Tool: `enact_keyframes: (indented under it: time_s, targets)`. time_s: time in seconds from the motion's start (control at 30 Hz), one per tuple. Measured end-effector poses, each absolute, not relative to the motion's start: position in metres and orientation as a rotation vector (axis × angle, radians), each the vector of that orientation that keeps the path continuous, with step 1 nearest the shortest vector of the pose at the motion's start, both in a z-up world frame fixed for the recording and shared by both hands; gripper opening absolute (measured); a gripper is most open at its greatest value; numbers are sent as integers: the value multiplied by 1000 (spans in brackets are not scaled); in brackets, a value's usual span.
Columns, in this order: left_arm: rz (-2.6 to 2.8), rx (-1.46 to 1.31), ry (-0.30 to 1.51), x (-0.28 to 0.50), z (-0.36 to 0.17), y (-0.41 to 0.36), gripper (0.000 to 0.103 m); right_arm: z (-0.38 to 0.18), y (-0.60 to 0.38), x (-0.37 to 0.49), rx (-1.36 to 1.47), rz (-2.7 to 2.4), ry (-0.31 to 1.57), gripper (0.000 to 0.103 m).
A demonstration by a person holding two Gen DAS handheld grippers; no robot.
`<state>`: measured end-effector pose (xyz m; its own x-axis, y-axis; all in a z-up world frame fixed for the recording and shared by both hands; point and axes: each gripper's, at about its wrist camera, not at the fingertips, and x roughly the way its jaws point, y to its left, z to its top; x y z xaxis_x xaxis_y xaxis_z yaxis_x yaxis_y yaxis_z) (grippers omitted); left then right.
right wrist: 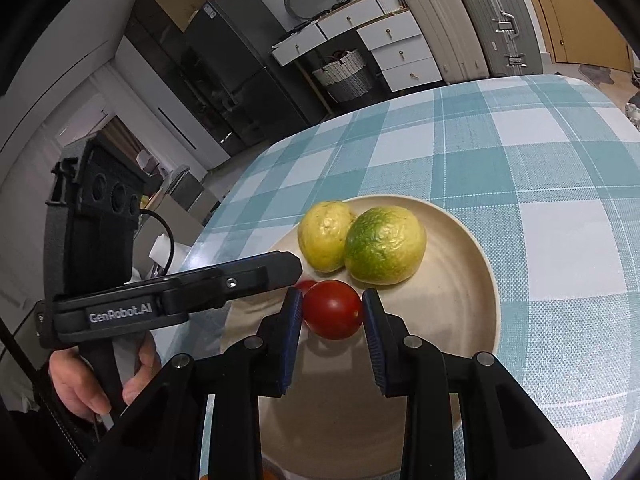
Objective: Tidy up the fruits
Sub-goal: 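Lower both tomatoes onto the plate and open both tools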
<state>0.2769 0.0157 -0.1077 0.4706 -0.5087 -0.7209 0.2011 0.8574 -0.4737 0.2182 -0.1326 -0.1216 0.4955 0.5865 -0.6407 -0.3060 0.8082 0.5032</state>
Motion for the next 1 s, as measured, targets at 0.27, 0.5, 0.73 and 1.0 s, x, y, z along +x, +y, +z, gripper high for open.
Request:
enact_keyframes:
  time_s: [0.27,0.5,0.73,1.0]
  targets:
    - [-416,-334,950,262,-92,21,27,-103,-142,198,309,531,810,51]
    - [-373,-307,926,239,-78,29,28,-79,-146,174,253,501,742,51]
    - [-324,-217,853,198,-53,31,28,-56,-146,143,190,422,669,76]
    - [-268,-153,783,141,-26,28,35,-33,-133,102,102,442,581,86]
